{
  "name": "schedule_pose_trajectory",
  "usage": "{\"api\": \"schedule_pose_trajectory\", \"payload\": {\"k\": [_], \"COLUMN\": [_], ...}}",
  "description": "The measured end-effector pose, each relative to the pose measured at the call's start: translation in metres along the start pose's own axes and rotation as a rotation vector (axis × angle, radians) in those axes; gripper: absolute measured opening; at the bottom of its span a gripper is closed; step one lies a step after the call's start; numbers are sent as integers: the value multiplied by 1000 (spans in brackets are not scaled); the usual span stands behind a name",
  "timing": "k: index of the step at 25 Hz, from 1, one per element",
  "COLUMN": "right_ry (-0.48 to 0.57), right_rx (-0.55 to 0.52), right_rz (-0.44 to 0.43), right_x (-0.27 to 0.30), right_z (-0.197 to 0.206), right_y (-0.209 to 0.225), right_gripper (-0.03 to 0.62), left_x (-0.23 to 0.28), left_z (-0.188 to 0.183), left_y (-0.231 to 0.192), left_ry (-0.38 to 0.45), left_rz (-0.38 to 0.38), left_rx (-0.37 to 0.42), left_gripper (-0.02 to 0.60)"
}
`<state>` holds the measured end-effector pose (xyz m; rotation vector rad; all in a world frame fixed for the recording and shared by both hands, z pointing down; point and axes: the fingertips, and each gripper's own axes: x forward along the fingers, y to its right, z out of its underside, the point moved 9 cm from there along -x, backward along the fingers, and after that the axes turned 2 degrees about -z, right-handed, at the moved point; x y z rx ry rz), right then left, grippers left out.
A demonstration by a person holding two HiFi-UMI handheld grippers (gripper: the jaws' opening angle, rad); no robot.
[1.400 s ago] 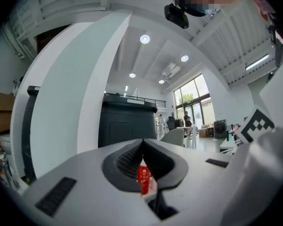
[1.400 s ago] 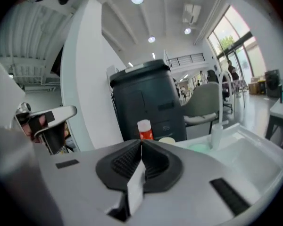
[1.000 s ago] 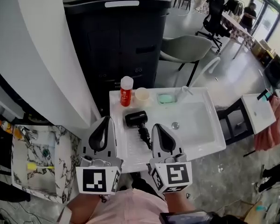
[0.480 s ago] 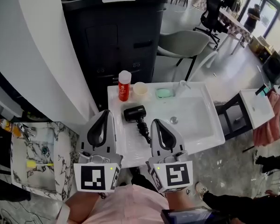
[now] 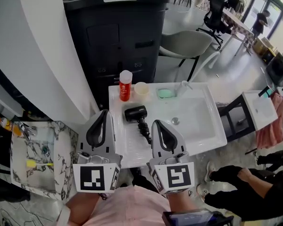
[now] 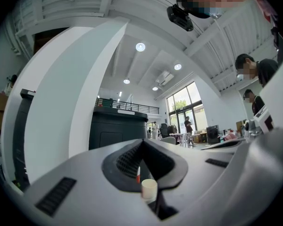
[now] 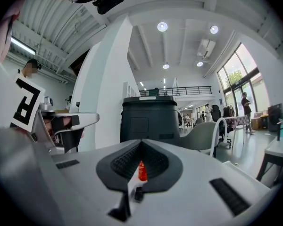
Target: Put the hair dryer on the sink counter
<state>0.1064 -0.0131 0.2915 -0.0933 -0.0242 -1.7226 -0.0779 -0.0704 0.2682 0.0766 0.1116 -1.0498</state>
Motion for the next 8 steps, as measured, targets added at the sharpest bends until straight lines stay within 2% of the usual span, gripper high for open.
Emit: {"api": "schedule_pose_trajectory", "payload": {"k": [8], "right_ry": [-1], "right_rx": [5], "right_rz": [-5], "right_x": [1], "right_z": [4], "right_y": [3], "right_gripper": [-2], "left_x": [-1], "left_z": [4], "left_y": [4], "left_ry": [-2], "left_rz": [-5], "left_rx": [6], "left_gripper": [9]}}
